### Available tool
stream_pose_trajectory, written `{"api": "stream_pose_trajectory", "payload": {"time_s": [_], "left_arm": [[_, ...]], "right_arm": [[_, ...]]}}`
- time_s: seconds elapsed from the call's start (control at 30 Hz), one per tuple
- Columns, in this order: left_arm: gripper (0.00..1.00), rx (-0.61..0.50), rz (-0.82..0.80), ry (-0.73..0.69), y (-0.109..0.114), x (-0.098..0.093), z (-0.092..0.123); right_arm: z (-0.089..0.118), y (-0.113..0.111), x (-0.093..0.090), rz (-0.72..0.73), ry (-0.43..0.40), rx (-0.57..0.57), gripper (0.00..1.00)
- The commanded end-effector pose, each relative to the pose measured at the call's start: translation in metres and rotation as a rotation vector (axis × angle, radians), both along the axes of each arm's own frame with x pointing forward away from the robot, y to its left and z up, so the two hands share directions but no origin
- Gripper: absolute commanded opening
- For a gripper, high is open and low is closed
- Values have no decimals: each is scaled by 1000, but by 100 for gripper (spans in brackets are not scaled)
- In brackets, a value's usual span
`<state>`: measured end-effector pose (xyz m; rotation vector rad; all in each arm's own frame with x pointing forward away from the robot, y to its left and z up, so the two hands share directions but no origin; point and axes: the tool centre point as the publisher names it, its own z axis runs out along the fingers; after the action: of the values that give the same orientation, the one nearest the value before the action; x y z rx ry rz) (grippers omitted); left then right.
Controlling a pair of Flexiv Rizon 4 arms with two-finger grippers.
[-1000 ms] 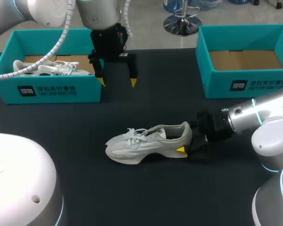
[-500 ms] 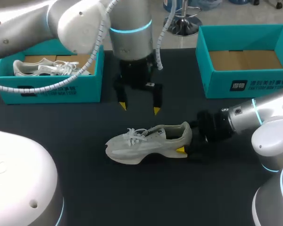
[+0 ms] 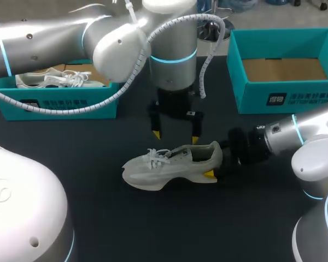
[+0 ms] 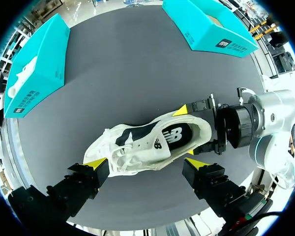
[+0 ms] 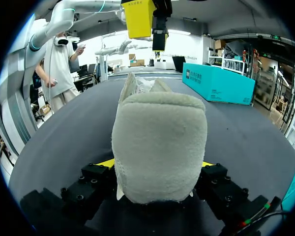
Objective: Take the shoe out of the shoebox, open the shoe tongue, remove and reinsert the insole, then place the shoe into the shoebox
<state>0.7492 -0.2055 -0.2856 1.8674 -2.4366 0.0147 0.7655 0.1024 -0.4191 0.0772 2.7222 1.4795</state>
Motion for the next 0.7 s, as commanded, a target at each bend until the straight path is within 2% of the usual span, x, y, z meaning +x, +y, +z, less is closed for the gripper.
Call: {"api": "stream_pose_trajectory", "payload": {"time_s": [0.03,0.7], "left_arm": [[100,36,6,-13,-11,0,-12],[100,101,108,-71,-20,3,-49]], "right_arm": [[-1,2,0,-1,0,-4,0],[-1,2,0,-1,0,-4,0]]}}
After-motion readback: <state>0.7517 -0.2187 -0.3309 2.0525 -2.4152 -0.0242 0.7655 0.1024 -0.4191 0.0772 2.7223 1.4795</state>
